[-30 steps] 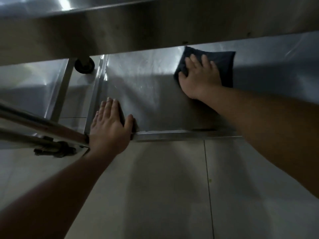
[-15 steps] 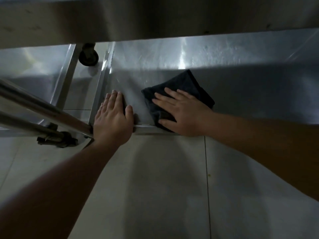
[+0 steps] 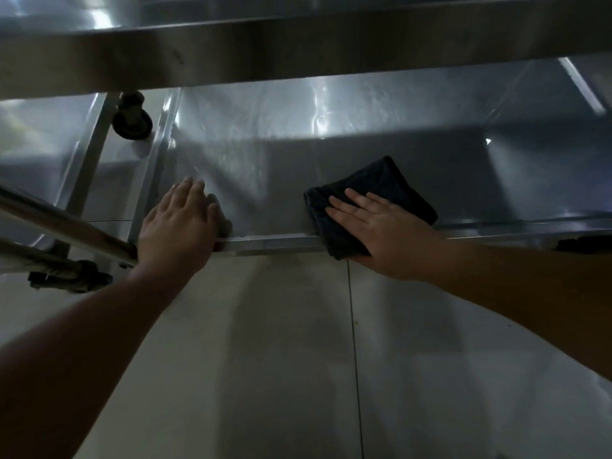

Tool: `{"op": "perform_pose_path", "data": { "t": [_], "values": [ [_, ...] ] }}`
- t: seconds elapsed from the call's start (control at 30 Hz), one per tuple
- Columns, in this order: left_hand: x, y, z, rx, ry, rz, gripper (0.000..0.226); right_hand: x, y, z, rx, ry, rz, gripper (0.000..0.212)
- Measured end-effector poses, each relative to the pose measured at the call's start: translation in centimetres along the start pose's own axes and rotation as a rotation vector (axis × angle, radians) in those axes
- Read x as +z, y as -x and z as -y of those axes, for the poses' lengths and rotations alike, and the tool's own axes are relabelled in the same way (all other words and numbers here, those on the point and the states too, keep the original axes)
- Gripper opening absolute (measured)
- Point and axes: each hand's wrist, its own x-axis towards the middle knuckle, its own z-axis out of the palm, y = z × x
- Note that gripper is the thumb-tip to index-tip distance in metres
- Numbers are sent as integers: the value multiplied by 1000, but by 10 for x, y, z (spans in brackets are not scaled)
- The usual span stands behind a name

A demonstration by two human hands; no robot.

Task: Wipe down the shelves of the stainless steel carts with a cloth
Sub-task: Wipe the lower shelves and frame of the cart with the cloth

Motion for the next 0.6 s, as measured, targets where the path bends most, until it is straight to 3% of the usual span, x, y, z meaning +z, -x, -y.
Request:
{"op": "perform_pose_path", "data": {
  "t": [0.17, 0.37, 0.6],
  "values": [
    [-12, 7, -17, -25, 15, 71, 68, -4, 21, -3, 8, -83, -73, 72],
    [-15, 35, -71, 159, 52, 141, 44, -11, 47, 0, 45, -98, -151, 58],
    [-18, 66, -110, 243, 65, 166, 55, -39, 56, 15, 127, 107, -10, 53]
  ]
}}
